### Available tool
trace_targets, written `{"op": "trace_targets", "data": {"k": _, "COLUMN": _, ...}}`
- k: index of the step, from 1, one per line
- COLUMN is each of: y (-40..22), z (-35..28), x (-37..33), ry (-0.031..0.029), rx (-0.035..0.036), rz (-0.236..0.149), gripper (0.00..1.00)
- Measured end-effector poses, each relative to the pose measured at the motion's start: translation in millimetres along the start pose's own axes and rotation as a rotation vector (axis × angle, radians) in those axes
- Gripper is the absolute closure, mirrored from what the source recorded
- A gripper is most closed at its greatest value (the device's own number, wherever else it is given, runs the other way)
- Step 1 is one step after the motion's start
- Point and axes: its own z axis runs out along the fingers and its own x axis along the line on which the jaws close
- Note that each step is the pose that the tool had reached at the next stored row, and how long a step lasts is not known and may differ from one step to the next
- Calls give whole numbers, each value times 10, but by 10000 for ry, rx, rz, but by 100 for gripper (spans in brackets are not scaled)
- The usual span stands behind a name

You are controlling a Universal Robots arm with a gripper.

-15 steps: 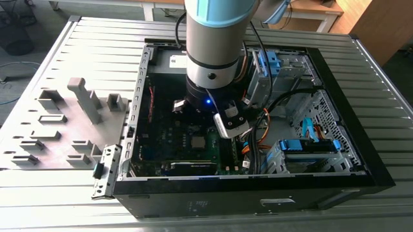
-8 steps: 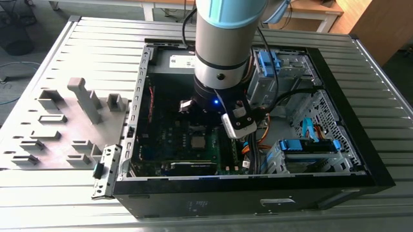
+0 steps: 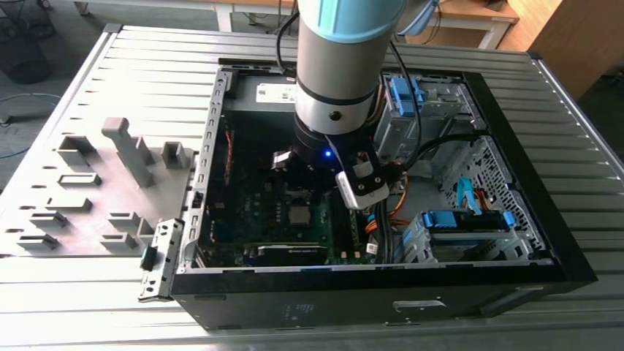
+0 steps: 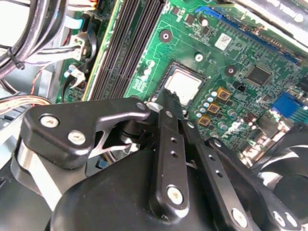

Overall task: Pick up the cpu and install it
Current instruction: 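Close the cpu cover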

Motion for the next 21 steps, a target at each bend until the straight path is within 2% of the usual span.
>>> {"op": "trace_targets", "data": {"k": 9, "y": 7, "z": -3, "x": -4, "ry": 0, "rx": 0, "rz": 1, "gripper": 89}}
{"op": "trace_targets", "data": {"k": 21, "y": 15, "z": 3, "x": -77, "ry": 4, "rx": 0, "rz": -184, "gripper": 89}}
